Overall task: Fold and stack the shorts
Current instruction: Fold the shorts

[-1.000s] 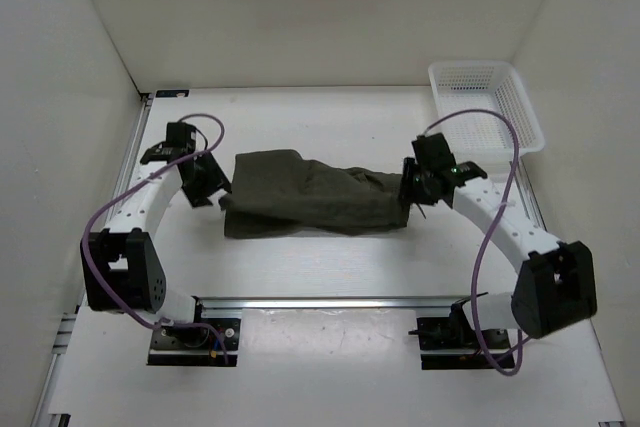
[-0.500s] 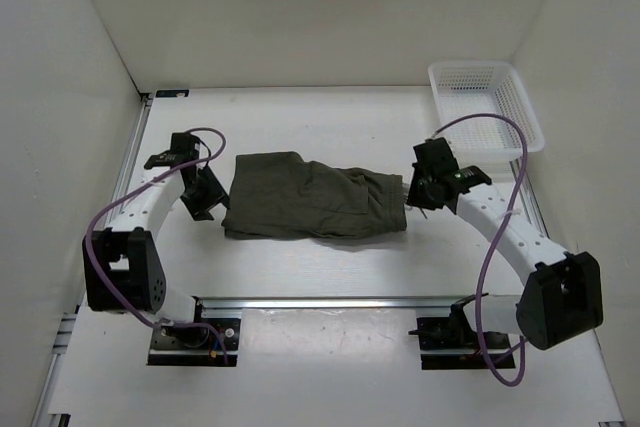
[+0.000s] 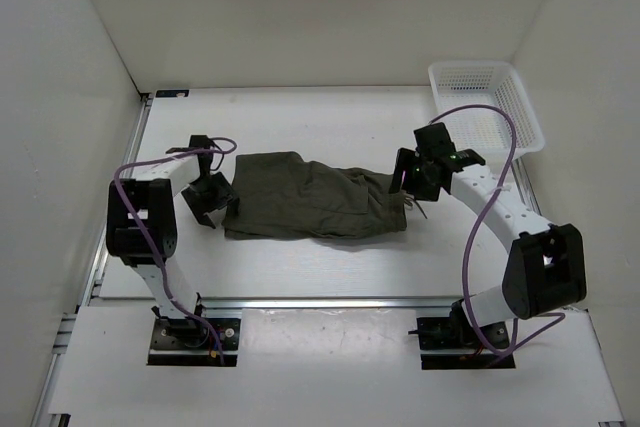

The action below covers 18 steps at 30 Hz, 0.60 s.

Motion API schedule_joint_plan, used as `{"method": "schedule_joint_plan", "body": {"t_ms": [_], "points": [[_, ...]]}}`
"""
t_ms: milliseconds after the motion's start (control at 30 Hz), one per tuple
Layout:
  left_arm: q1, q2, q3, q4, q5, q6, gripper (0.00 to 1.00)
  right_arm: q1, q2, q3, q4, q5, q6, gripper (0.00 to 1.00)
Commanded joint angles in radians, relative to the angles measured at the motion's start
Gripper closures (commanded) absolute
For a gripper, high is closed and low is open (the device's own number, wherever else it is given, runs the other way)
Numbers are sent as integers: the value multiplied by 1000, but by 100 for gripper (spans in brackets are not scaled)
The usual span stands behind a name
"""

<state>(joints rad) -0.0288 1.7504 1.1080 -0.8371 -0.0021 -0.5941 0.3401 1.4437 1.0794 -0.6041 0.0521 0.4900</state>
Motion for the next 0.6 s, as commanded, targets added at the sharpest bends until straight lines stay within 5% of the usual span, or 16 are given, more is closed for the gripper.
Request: {"method": "schedule_joint_plan", "body": {"t_ms": [0, 133, 233, 267, 333, 367, 500, 567], "points": [[3, 29, 0, 44, 46, -30, 22, -12, -49, 8, 12, -24, -10, 28], [3, 38, -48, 64, 79, -55, 24, -30, -75, -13, 12, -24, -19, 23], [-19, 26, -57, 64, 102, -76, 45, -50, -75, -22, 12, -24, -19, 17], [-19, 17, -57, 64, 102, -76, 66, -62, -50, -22, 12, -24, -30, 17], [-19, 8, -34, 64, 129, -76, 89, -76, -4, -12, 12, -64, -30, 15], [-19, 8, -34, 64, 129, -76, 89, -85, 15, -3, 24, -73, -30, 15], [-28, -28, -10, 64, 139, -76, 89, -85, 73, 20, 44, -141, -50, 36], [-28, -38, 1, 64, 128, -76, 89, -70, 54, 20, 44, -141, -41, 63]]}}
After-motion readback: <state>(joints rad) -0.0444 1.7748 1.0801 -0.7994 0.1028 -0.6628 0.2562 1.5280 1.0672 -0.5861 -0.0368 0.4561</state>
